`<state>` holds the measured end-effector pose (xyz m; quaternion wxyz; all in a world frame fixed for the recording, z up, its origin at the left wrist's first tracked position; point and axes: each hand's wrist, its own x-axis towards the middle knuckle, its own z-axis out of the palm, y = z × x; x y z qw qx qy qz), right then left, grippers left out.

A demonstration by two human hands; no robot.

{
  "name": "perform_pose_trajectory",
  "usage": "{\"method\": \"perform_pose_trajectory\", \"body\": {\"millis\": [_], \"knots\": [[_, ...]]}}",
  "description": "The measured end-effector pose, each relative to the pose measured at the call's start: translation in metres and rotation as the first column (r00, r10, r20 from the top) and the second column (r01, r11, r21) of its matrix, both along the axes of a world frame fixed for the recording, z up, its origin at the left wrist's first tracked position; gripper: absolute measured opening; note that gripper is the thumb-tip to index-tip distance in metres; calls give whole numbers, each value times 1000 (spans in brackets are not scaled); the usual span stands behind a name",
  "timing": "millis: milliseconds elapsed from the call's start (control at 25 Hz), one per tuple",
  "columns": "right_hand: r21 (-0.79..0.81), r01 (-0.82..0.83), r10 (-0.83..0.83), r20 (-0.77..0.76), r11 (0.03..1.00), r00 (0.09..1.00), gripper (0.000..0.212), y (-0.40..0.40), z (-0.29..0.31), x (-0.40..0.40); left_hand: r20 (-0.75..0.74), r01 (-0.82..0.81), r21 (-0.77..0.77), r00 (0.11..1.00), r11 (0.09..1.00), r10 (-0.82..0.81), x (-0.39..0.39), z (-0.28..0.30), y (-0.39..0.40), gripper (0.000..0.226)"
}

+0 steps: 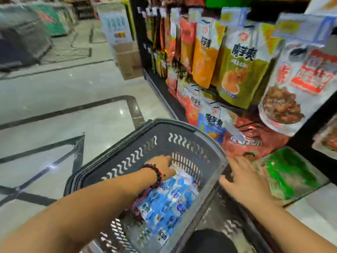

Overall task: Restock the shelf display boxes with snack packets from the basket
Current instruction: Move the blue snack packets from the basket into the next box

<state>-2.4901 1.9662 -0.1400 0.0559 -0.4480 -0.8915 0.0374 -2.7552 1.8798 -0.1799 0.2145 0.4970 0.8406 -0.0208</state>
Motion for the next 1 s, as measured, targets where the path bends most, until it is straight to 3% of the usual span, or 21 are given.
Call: {"method": "perform_pose_trajectory", "body": {"millis": [320,560,680,800,1000], "knots": [[-38,-72,72,1,997,997,65,-15,-26,-19,105,-36,-311,992,950,72,15,-129,-16,60],[-86,-37,30,-87,996,996,61,-17,-17,-18,202,-247,-379,918,892,340,31,-192,-23,94],[-102,-54,43,-108,993,993,68,-25,-12,-18,125,-320,-354,915,879,383,35,-211,-29,65],[-105,-42,26,-147,994,989,72,-26,-8,-16,202,-323,-305,897,896,392,33,-209,-25,44],[-122,-46,30,-125,991,992,64,-24,-12,-15,160,-279,-246,933,928,323,27,-198,-18,31]]}}
